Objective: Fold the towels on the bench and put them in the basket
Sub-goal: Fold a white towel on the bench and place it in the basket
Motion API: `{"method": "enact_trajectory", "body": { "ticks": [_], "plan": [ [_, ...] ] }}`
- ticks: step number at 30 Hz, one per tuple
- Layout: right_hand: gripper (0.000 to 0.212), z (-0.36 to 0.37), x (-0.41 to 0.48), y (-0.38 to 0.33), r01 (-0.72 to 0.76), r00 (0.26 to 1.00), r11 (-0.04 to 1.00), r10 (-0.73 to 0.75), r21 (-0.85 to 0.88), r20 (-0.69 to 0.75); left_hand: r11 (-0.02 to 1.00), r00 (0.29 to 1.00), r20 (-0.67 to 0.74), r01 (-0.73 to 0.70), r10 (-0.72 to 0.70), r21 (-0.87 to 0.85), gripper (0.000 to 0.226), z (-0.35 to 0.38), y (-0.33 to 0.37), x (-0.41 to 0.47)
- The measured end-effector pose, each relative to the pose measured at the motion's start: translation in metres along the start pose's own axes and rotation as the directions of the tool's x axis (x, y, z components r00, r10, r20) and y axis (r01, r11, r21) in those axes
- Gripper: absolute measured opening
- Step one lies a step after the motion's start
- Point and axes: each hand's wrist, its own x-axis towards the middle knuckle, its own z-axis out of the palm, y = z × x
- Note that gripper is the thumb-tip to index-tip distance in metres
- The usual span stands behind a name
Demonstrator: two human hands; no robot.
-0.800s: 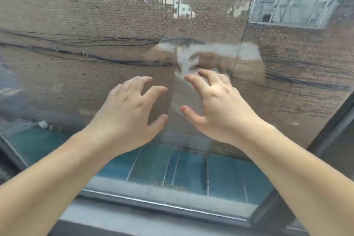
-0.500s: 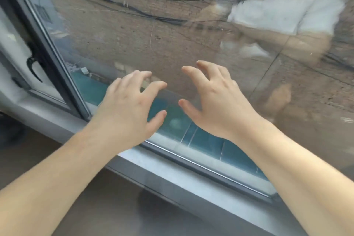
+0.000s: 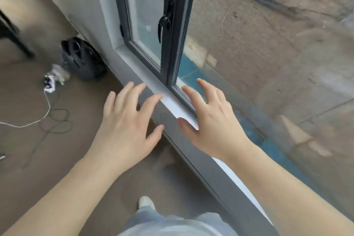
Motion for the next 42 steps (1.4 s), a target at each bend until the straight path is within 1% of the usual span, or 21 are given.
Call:
{"method": "enact_trajectory", "body": {
  "ticks": [4, 7, 10, 13, 16, 19, 22, 24, 28, 31, 35, 38, 42],
  "plan": [
    [0.071, 0.038, 0.058, -0.065, 0.127, 0.990, 0.992, -0.126, -0.001, 0.066, 0.987, 0.986, 0.030, 0.163, -0.163, 0.011, 0.072, 0.000, -0.079, -0.022],
    [0.072, 0.066, 0.097, -0.111, 0.248, 0.964, 0.969, -0.248, 0.006, 0.095, 0.958, 0.958, 0.039, 0.283, -0.284, 0.036, 0.074, -0.003, -0.130, -0.037],
    [0.073, 0.093, 0.135, -0.160, 0.376, 0.917, 0.926, -0.377, 0.034, 0.128, 0.911, 0.911, 0.031, 0.411, -0.412, 0.047, 0.075, -0.007, -0.176, -0.052],
    [0.075, 0.121, 0.176, -0.210, 0.502, 0.846, 0.862, -0.505, 0.064, 0.169, 0.849, 0.850, 0.022, 0.524, -0.527, 0.069, 0.076, -0.010, -0.223, -0.065],
    [0.077, 0.151, 0.225, -0.266, 0.619, 0.756, 0.778, -0.628, 0.113, 0.183, 0.765, 0.768, -0.006, 0.638, -0.640, 0.081, 0.077, -0.014, -0.276, -0.072],
    [0.078, 0.179, 0.277, -0.330, 0.721, 0.652, 0.678, -0.734, 0.147, 0.189, 0.653, 0.660, -0.038, 0.749, -0.751, 0.108, 0.076, -0.020, -0.334, -0.078],
    [0.075, 0.198, 0.322, -0.393, 0.806, 0.530, 0.563, -0.824, 0.183, 0.200, 0.511, 0.518, -0.072, 0.854, -0.852, 0.094, 0.077, -0.030, -0.385, -0.084],
    [0.074, 0.209, 0.345, -0.435, 0.861, 0.432, 0.469, -0.879, 0.197, 0.203, 0.408, 0.416, -0.098, 0.908, -0.904, 0.094, 0.077, -0.039, -0.412, -0.092],
    [0.076, 0.227, 0.370, -0.519, 0.922, 0.259, 0.300, -0.948, 0.244, 0.186, 0.221, 0.228, -0.144, 0.973, -0.963, 0.065, 0.078, -0.058, -0.457, -0.118],
    [0.078, 0.244, 0.372, -0.581, 0.937, 0.167, 0.214, -0.969, 0.276, 0.185, 0.105, 0.111, -0.165, 0.993, -0.980, 0.049, 0.080, -0.063, -0.488, -0.145],
    [0.080, 0.273, 0.358, -0.665, 0.942, 0.069, 0.125, -0.981, 0.312, 0.183, 0.002, 0.006, -0.188, 1.000, -0.982, 0.024, 0.083, -0.069, -0.534, -0.191],
    [0.080, 0.294, 0.340, -0.731, 0.947, 0.003, 0.067, -0.980, 0.315, 0.199, -0.032, -0.029, -0.194, 0.999, -0.981, 0.013, 0.083, -0.077, -0.574, -0.236],
    [0.075, 0.321, 0.306, -0.826, 0.933, -0.047, 0.027, -0.980, 0.360, 0.195, -0.079, -0.079, -0.199, 0.997, -0.977, -0.011, 0.082, -0.099, -0.635, -0.315]
  ]
}}
